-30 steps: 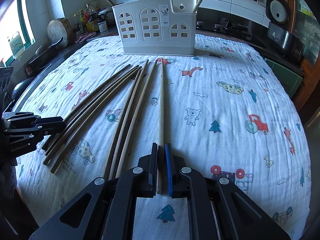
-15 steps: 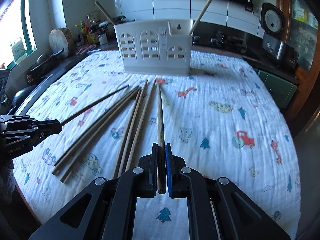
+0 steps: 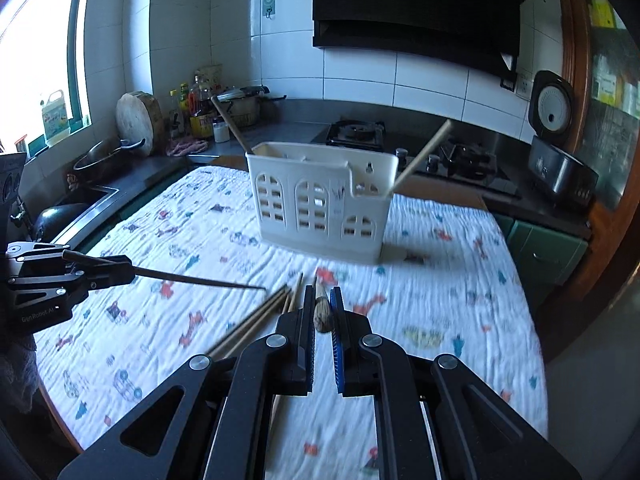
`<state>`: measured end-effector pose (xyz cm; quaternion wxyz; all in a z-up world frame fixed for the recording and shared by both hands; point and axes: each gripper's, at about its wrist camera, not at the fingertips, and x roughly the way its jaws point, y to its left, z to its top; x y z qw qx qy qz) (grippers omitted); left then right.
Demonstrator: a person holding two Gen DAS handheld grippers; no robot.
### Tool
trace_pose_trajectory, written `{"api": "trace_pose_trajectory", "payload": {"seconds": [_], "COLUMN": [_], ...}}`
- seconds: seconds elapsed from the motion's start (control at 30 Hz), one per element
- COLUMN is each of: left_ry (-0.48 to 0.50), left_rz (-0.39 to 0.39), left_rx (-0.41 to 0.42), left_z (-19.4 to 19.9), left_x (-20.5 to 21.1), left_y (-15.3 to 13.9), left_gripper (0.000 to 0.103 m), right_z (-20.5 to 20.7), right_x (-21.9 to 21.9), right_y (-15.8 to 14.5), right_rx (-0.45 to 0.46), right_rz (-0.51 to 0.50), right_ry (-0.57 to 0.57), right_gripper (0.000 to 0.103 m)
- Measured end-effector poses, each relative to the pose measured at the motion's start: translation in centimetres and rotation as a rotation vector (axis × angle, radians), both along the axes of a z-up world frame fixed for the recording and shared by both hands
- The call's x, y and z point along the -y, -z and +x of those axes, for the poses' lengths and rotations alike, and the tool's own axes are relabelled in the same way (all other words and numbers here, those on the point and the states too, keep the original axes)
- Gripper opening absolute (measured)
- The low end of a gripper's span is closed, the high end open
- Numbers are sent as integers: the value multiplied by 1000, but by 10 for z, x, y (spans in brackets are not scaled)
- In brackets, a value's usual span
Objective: Organize utensils
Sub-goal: 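Lift and carry the left gripper's chopstick to the holder while the right gripper carries its own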
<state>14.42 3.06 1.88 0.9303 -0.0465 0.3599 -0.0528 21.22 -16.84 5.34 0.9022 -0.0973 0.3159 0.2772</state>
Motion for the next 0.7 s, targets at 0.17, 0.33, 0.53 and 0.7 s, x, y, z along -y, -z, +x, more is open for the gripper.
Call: {"api": "trace_pose_trajectory", "payload": {"seconds": [0.17, 0.33, 0.53, 0.7], "left_ry": [12, 25, 71, 101], "left_rz": [-22, -32, -72, -56], "left_rx": [5, 11, 37, 103], "left_z": [25, 47, 59, 60], "left_x": [-8, -13, -16, -14], "left_y": [-18, -36, -70, -113], "left_gripper": [5, 5, 5, 5], "right_z": [25, 46, 68, 82], "right_x": [-6, -10, -8, -7], "right_y": [-24, -56, -103, -137], "right_rx": [-7, 5, 10, 52], "right_rz": [3, -3, 18, 8], "right_ry": [-23, -45, -63, -51], "right_gripper": [7, 7, 7, 7]}}
